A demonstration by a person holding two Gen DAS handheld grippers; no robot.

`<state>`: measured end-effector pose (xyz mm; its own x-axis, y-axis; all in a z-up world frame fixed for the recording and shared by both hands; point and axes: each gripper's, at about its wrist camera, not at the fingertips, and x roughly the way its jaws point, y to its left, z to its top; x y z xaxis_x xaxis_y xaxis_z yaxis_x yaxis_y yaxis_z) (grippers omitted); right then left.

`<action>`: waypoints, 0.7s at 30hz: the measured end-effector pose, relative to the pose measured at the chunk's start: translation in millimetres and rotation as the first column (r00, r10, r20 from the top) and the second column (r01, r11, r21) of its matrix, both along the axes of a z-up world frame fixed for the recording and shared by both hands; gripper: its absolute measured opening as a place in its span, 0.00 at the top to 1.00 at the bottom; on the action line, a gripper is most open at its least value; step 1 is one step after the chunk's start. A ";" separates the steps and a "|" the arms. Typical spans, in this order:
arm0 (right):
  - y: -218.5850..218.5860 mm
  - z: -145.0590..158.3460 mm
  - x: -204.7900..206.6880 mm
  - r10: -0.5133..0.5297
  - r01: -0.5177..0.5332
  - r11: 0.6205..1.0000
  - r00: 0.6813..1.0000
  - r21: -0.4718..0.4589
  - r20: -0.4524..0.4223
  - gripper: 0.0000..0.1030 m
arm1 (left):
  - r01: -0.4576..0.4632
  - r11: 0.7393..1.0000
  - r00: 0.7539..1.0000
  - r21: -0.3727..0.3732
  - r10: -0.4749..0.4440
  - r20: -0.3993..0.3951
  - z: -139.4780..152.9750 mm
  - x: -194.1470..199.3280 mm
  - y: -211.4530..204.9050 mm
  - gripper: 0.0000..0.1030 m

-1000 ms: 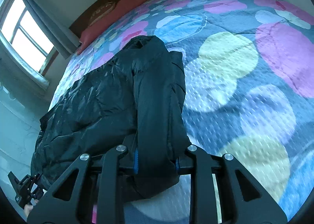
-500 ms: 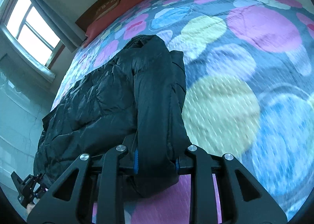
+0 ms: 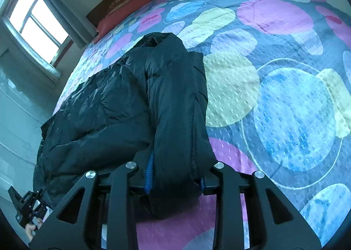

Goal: Fold large clothes

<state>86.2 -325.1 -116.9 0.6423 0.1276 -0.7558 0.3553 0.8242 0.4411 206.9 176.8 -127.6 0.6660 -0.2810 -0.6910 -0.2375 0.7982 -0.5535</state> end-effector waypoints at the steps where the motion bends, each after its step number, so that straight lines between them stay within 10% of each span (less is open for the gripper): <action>1: 1.6 2.0 -0.3 0.000 0.000 1.000 1.000 -0.017 -0.007 0.67 | 0.005 1.000 1.000 0.004 -0.005 -0.002 -0.8 0.1 -1.5 0.64; 12: 27.7 58.8 -24.4 -0.009 0.002 0.926 1.000 -0.379 -0.016 0.49 | 0.020 0.989 0.999 0.144 -0.025 0.036 21.2 -34.4 13.4 0.42; 21: 107.1 70.7 31.4 0.194 -0.179 0.888 0.981 -0.424 -0.008 0.49 | 0.000 0.988 0.997 0.153 -0.013 0.081 38.7 -26.6 25.3 0.35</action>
